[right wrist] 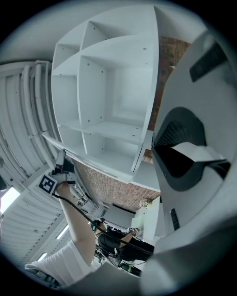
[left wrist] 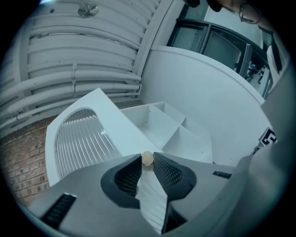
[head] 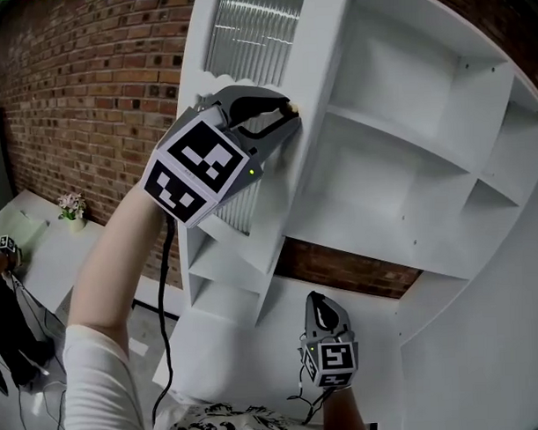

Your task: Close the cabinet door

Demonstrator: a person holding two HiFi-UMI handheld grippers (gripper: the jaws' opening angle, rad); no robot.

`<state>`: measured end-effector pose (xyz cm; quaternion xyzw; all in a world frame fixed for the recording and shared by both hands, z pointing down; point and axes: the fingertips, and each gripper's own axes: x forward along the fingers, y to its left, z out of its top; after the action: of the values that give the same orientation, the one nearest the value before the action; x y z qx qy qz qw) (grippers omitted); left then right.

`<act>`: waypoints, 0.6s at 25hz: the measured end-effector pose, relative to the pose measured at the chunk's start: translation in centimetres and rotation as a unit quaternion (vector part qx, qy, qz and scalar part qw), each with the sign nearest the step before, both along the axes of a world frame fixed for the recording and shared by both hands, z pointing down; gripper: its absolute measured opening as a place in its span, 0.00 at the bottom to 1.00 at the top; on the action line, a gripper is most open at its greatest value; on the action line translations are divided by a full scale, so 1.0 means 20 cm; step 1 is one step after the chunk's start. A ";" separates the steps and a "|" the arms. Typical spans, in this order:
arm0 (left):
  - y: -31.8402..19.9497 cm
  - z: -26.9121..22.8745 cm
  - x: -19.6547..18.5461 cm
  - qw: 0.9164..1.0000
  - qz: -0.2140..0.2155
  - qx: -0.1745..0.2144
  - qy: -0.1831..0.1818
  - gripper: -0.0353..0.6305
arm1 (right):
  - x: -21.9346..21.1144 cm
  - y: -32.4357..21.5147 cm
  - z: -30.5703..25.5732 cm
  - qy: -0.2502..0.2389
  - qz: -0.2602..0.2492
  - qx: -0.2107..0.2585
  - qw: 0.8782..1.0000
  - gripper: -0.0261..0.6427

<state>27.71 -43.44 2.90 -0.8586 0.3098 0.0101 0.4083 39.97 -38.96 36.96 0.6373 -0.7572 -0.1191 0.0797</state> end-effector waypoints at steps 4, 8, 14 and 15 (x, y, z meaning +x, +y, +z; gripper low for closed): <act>-0.07 -0.01 0.06 1.000 -0.014 -0.002 0.015 0.20 | 0.08 -0.04 0.01 0.000 0.003 -0.003 1.000 0.05; -0.14 0.00 0.12 0.999 -0.025 -0.013 0.026 0.20 | 0.12 -0.07 0.02 -0.002 0.003 -0.004 1.000 0.05; -0.24 -0.01 0.20 0.998 -0.029 -0.024 0.051 0.20 | 0.16 -0.14 0.04 -0.005 -0.003 -0.008 1.000 0.05; -0.25 -0.01 0.21 0.998 -0.029 -0.026 0.054 0.20 | 0.17 -0.15 0.04 -0.007 -0.003 -0.007 1.000 0.05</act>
<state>31.92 -48.47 2.76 -0.8578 0.3565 0.0366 0.3685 43.30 -41.92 37.71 0.6349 -0.7607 -0.1095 0.0791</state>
